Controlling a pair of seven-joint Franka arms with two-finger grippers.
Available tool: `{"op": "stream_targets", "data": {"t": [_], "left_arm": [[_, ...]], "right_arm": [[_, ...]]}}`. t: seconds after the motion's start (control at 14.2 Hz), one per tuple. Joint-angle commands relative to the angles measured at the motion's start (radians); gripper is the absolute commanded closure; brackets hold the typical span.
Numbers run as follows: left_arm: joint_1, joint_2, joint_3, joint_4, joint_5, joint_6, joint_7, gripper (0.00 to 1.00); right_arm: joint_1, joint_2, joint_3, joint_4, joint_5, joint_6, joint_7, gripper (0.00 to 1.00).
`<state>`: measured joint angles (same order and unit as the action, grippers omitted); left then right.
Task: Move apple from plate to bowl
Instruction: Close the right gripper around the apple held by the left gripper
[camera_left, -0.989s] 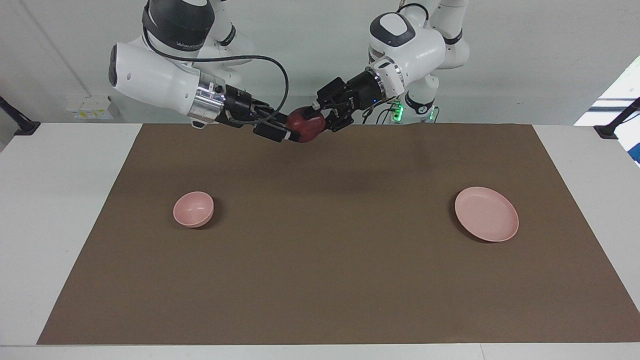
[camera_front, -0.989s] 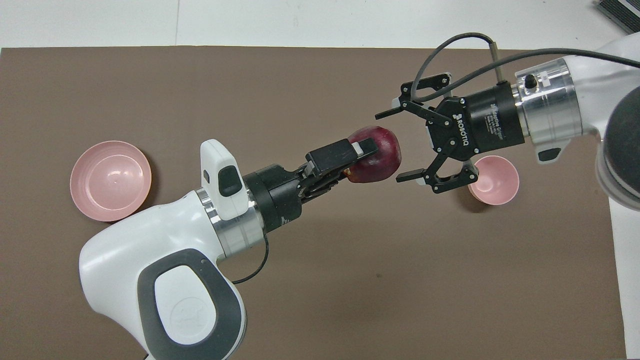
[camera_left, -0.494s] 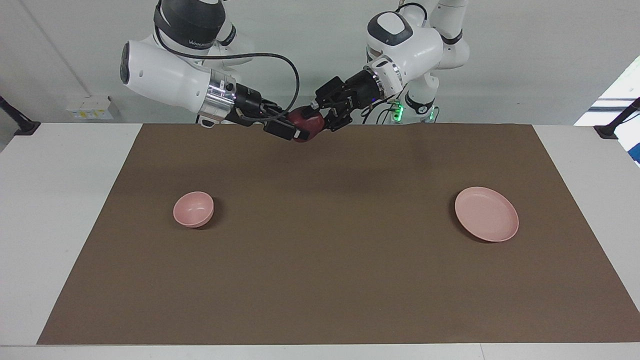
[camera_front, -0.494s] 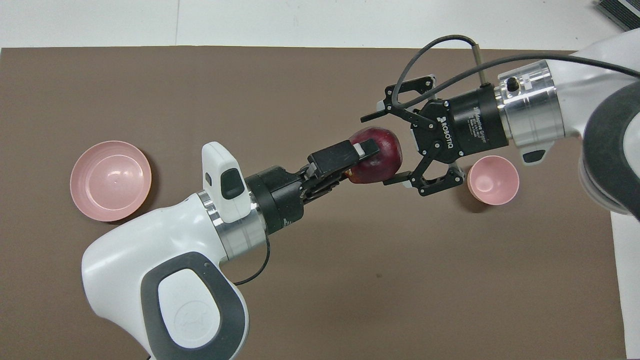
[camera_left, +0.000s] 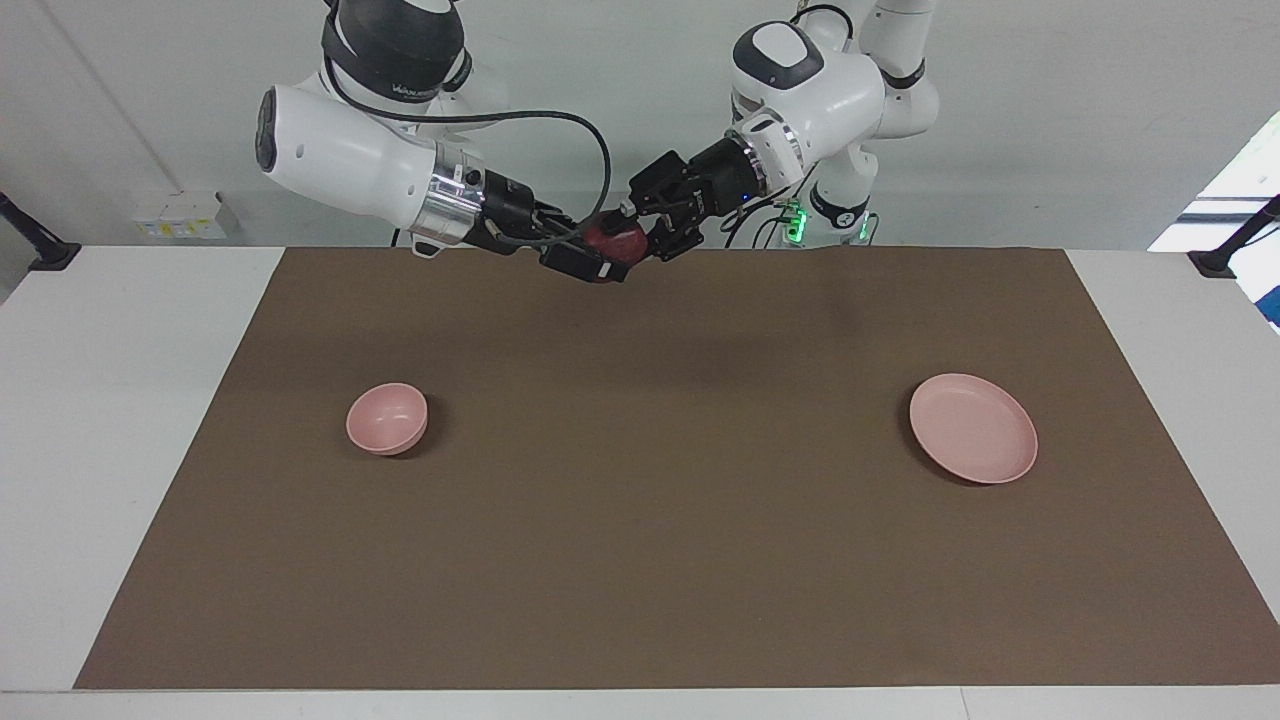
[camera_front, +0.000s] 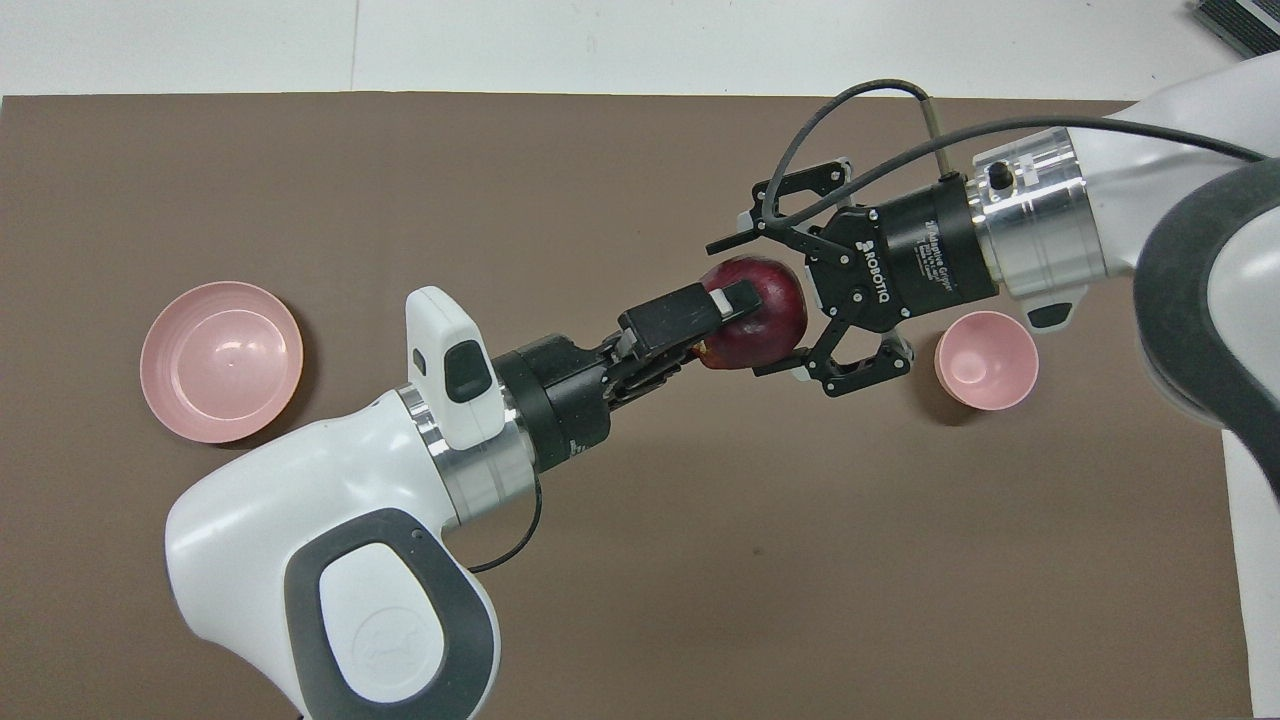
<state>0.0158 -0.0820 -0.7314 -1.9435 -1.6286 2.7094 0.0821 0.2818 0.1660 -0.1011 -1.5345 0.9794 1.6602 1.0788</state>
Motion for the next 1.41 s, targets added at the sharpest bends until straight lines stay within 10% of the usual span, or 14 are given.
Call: {"op": "stream_targets", "data": {"t": [0.0,0.35,0.42,0.49,0.57,0.85,1.34], "left_arm": [[-0.013,-0.024,0.003,-0.008,-0.02,0.015,-0.012,1.0],[-0.013,-0.024,0.004,-0.009,-0.02,0.015,-0.01,1.0],[-0.013,-0.024,0.004,-0.009,-0.02,0.015,-0.004,0.88],[-0.013,-0.022,0.004,-0.008,-0.019,0.015,0.004,0.5],[-0.013,-0.024,0.004,-0.008,-0.019,0.015,0.004,0.33],[-0.013,-0.022,0.004,-0.008,-0.011,0.015,0.004,0.02],[0.001,-0.012,0.007,-0.009,-0.007,0.118,-0.005,0.0]], "right_arm": [[0.005,0.001,0.003,0.004,-0.019,0.026,0.015,1.0],[0.004,0.001,0.003,0.001,-0.022,0.015,0.006,1.0],[0.004,0.001,0.003,0.001,-0.022,0.016,0.006,1.0],[0.004,0.001,0.003,0.001,-0.022,0.015,0.006,1.0],[0.004,0.001,0.003,0.001,-0.022,0.015,0.004,1.0],[0.004,0.001,0.003,0.001,-0.022,0.016,0.003,1.0],[0.004,0.001,0.003,0.001,-0.022,0.016,0.003,1.0]]}}
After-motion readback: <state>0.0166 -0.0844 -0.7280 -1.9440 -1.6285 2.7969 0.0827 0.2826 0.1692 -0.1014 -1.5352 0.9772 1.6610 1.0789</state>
